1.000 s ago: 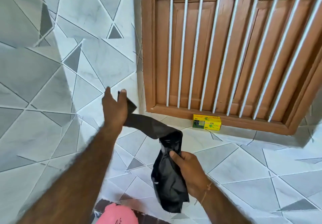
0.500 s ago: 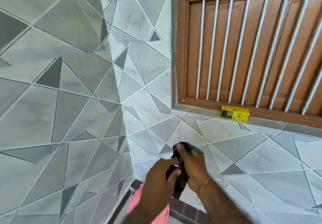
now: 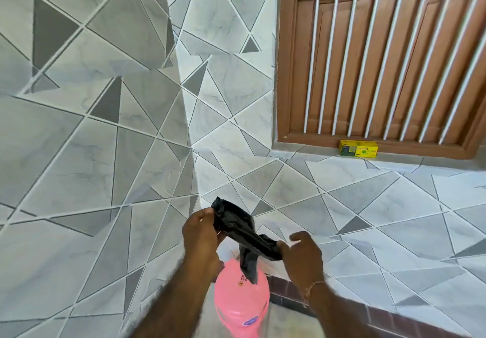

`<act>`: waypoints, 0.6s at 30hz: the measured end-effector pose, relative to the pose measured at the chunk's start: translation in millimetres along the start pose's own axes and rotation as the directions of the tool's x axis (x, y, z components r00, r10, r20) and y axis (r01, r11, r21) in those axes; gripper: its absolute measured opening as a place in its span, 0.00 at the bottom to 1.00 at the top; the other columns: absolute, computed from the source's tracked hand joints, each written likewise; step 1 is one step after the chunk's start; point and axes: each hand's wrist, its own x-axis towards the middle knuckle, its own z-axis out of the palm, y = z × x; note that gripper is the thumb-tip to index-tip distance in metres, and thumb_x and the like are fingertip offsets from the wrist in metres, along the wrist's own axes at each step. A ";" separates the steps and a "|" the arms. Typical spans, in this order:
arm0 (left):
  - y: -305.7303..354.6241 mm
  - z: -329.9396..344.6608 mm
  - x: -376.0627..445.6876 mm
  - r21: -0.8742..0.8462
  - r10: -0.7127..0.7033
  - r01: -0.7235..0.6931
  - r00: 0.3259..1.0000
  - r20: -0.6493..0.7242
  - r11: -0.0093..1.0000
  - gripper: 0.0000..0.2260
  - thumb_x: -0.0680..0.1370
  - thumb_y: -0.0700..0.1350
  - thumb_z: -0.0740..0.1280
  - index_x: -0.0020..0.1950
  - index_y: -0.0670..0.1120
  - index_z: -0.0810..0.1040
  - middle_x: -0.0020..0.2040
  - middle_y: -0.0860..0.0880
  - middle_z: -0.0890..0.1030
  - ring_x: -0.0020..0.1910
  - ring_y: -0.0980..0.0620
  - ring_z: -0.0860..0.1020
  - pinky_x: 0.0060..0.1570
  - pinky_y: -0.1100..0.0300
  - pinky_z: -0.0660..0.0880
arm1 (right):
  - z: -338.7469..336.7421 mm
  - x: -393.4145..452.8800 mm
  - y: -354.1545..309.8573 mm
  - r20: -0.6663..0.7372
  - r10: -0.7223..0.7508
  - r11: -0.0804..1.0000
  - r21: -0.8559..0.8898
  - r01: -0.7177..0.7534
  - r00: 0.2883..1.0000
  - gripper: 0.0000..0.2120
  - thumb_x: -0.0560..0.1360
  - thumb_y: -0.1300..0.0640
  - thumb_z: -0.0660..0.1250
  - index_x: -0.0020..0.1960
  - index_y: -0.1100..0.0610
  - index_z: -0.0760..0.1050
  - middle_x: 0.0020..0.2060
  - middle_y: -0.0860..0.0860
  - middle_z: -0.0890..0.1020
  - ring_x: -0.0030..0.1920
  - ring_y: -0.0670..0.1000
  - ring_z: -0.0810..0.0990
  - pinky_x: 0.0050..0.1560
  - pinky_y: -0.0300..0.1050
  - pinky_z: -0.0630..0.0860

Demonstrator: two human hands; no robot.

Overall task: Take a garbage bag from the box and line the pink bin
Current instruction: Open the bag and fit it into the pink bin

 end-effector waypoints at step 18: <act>-8.2 -6.7 -51.0 0.434 0.108 -0.297 0.907 0.408 0.851 0.06 0.75 0.39 0.69 0.48 0.49 0.84 0.44 0.50 0.86 0.43 0.53 0.84 0.47 0.60 0.81 | -34.6 -57.5 -87.0 0.342 -0.164 0.895 0.447 -0.007 0.925 0.09 0.73 0.67 0.66 0.39 0.58 0.84 0.31 0.55 0.81 0.28 0.48 0.76 0.29 0.40 0.73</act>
